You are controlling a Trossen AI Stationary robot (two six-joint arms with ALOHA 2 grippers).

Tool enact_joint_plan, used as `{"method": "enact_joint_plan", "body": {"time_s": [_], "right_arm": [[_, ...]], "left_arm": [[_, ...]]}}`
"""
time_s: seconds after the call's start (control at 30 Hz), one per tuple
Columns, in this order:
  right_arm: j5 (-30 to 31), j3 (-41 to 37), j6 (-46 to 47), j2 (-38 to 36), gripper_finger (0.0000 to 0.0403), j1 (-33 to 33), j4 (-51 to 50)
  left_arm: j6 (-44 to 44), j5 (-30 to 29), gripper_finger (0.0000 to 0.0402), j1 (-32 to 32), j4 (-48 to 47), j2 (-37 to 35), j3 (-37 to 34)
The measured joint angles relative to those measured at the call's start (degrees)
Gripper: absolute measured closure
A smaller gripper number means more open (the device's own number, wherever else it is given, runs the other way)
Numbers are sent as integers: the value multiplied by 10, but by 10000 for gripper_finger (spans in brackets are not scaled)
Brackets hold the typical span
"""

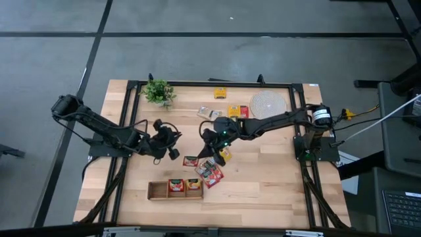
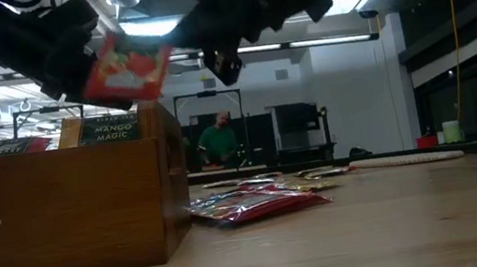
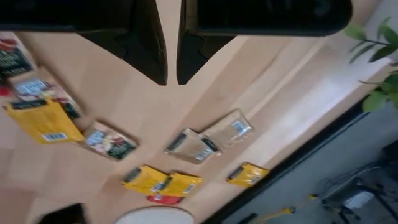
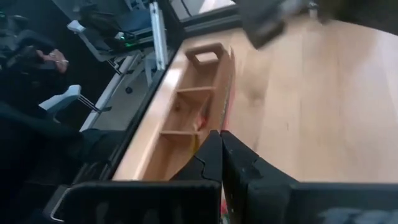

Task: Pick & Place Tea
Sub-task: Put the red tea bag into the middle section of the wooden organizer

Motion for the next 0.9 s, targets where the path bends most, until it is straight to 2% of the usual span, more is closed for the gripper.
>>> {"method": "enact_joint_plan", "body": {"time_s": [0.4, 0.57, 0.73, 0.83, 0.9], "right_arm": [[72, 22, 3, 0, 403, 46, -2], [81, 26, 2, 0, 403, 52, -5], [97, 26, 3, 0, 403, 50, -46], [125, 26, 0, 0, 403, 47, -67], [128, 26, -6, 0, 403, 41, -74]], "left_arm": [[-2, 0, 368, 44, 2, 0, 0], [10, 24, 368, 46, 7, -3, 0], [69, 61, 368, 24, 62, -46, 0], [64, 70, 366, 16, 69, -86, 0], [57, 107, 359, 15, 71, -109, 0]]}}
